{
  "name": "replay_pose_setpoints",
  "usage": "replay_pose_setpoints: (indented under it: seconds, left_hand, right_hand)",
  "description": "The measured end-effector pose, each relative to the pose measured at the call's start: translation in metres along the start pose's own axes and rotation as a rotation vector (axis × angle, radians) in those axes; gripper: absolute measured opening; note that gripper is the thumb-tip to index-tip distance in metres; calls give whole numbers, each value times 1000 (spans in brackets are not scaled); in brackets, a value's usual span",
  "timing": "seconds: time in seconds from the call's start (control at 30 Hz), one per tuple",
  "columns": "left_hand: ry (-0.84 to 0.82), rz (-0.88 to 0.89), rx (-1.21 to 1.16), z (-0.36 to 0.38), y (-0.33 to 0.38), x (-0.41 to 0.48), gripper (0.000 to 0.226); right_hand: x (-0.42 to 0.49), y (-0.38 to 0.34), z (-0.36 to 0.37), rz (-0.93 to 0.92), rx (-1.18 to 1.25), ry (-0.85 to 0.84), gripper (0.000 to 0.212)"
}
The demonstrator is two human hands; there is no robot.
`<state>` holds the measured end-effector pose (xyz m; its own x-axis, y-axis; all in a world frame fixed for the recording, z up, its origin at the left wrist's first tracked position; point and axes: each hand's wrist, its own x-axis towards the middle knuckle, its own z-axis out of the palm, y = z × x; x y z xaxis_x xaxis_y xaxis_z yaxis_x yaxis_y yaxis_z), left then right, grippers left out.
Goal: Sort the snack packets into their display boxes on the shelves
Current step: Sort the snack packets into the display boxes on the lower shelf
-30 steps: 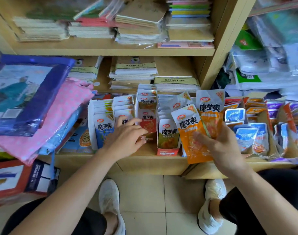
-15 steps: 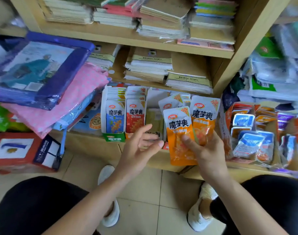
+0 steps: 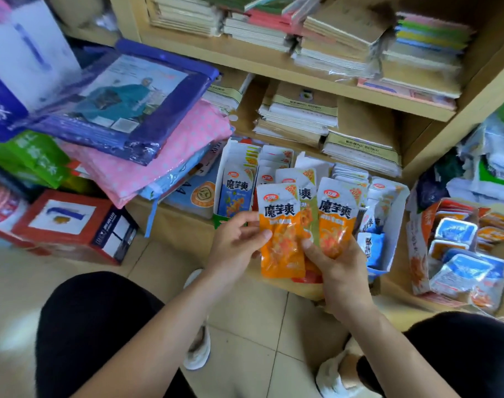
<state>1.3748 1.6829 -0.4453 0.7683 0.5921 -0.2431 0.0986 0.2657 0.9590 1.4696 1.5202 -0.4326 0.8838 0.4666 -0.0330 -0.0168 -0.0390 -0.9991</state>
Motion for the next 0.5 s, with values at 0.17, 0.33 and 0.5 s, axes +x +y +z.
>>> replay_pose_setpoints:
  seconds: [0.17,0.33,0.5]
  left_hand:
    - [4,89,11,-13,15,8,15]
    - [304,290,17,-42,49,42,19]
    - [247,447,272,-41,57,66,28]
  right_hand:
    - [17,-6,13,5,-27,22,32]
    - [42,-16,2,-89,-72,194,31]
    - [54,-33,-23,-157,-172,291,37]
